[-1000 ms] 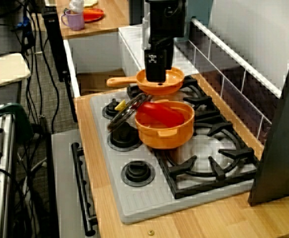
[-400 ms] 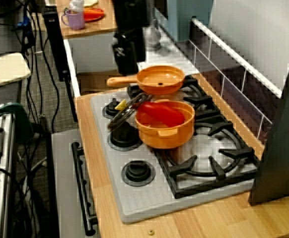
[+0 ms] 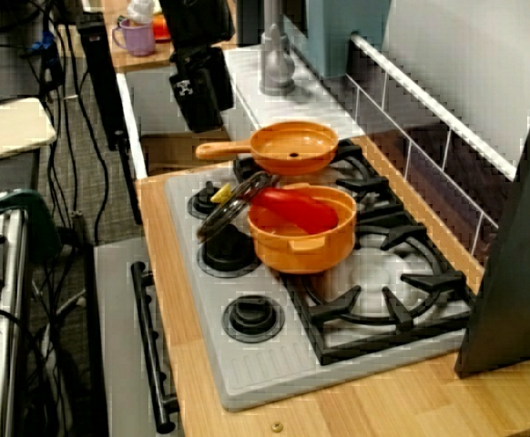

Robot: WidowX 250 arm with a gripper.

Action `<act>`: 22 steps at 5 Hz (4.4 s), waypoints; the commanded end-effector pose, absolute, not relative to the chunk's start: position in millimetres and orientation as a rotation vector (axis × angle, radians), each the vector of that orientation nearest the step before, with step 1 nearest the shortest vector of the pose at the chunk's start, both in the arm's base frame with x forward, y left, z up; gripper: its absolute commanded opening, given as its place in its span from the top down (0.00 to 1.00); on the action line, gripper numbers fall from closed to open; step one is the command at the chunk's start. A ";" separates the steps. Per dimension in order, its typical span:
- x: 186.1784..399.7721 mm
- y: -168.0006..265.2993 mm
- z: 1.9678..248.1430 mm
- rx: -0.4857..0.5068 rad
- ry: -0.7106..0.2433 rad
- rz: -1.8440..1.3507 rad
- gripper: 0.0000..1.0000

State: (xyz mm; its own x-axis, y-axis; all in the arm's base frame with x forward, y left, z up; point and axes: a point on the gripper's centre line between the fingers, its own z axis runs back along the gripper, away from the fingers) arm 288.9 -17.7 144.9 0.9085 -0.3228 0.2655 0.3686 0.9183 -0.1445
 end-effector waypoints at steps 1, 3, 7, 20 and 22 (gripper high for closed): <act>272.7 -3.6 144.5 -0.176 -0.312 -0.358 0.00; 255.1 -7.3 125.5 -0.134 -0.376 -0.344 0.00; 259.6 -9.8 104.3 -0.240 -0.387 -0.191 0.00; 259.1 -29.7 99.5 -0.281 -0.344 -0.385 0.00; 262.6 -33.1 100.1 -0.167 -0.309 -0.650 0.00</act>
